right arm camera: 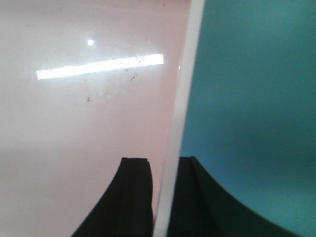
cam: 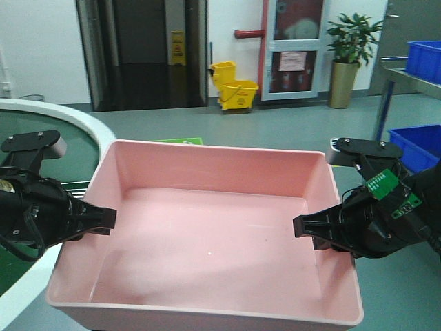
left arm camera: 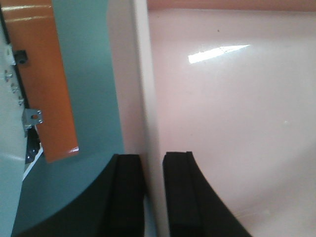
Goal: Grab pink bin and stack on right shelf
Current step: 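Hold the pink bin with both grippers while the base turns away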
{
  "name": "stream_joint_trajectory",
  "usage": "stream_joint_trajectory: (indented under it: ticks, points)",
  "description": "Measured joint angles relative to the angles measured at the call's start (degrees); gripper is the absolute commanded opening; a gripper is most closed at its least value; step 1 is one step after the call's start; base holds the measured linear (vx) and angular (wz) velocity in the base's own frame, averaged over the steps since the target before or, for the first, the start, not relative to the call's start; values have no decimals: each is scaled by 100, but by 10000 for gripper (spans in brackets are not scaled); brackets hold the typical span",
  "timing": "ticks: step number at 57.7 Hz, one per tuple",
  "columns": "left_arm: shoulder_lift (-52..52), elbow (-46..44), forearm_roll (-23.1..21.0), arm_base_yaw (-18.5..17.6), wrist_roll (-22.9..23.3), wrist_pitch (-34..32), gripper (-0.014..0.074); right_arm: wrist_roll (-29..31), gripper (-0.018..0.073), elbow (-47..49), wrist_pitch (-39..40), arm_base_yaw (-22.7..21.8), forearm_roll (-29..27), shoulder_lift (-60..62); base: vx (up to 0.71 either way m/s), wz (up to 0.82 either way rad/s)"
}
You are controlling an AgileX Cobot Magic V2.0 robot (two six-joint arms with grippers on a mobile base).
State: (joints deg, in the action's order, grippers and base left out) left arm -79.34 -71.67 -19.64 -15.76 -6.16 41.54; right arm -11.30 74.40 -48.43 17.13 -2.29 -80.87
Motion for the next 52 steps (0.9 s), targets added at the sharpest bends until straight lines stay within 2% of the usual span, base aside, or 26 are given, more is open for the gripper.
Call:
stream_joint_trajectory:
  ticks: [32,52]
  points:
    - [0,0,-6,0,0,0,-1,0,-8,0,0,0,0,0,17,-44]
    - [0,0,-6,0,0,0,-1,0,-8,0,0,0,5,0,27,-27]
